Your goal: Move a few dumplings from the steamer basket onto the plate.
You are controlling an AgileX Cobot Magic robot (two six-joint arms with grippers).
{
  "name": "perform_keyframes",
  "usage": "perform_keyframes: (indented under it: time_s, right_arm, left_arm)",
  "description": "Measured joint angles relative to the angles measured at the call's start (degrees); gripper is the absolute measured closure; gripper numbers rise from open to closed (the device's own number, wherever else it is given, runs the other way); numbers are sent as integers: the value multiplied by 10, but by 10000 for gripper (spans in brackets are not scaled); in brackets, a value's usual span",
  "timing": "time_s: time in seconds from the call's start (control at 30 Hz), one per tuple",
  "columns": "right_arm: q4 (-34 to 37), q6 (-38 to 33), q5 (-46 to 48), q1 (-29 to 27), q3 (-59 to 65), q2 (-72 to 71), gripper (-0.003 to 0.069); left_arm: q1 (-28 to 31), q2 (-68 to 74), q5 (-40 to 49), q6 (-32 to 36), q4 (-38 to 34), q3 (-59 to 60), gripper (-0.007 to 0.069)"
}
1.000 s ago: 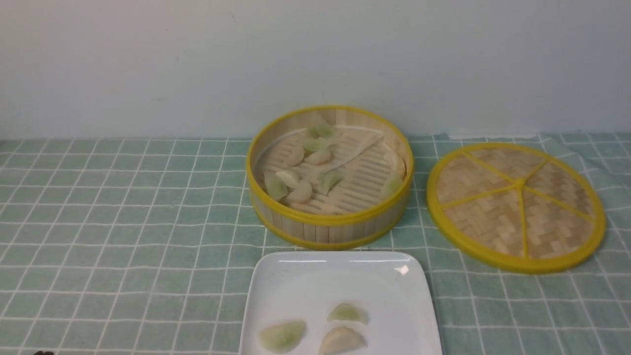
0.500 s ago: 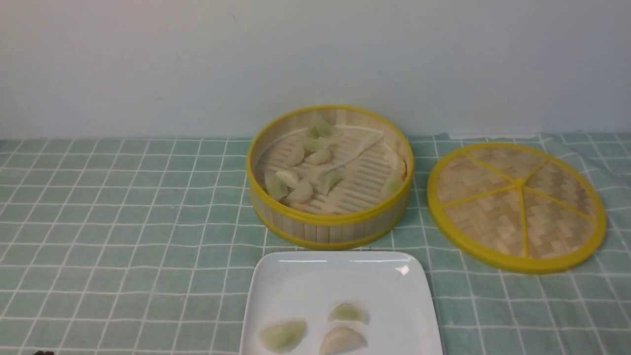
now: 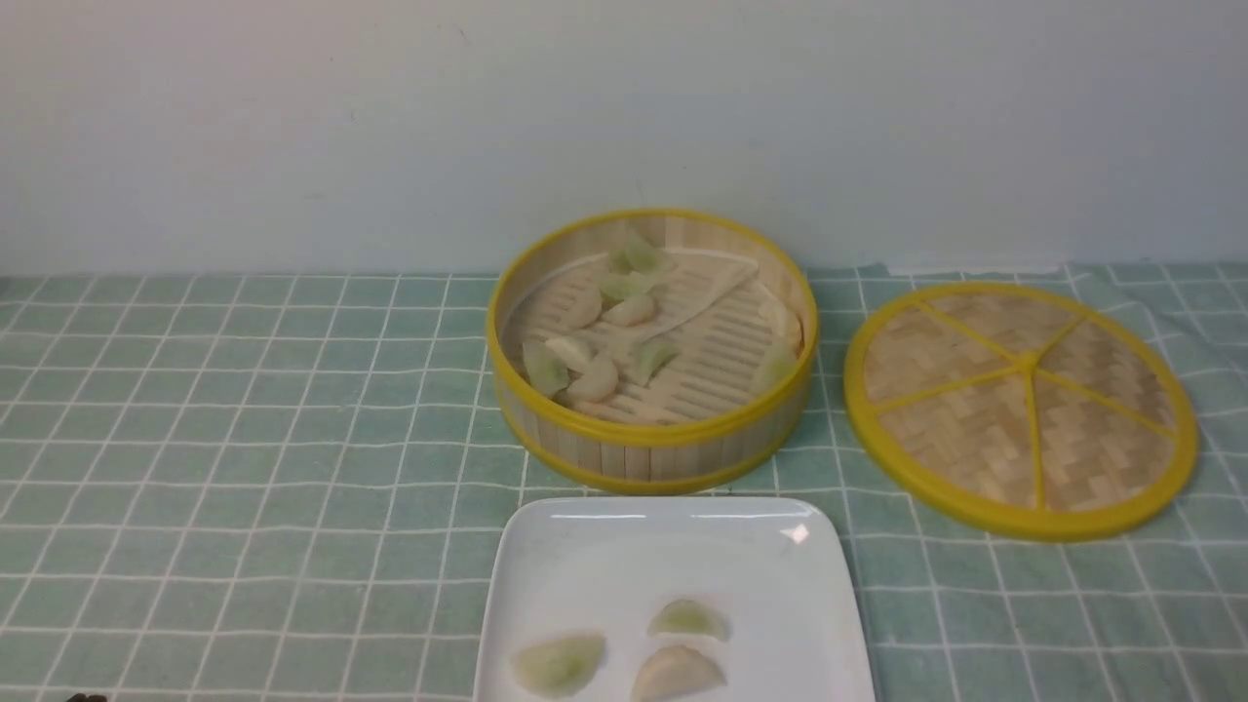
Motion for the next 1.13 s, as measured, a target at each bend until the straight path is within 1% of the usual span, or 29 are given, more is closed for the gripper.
perform_keyframes:
  time_s: [1.13]
  right_arm:
    - [0, 12, 0, 0, 0, 0, 673]
  left_arm:
    - [0, 0, 0, 0, 0, 0, 631]
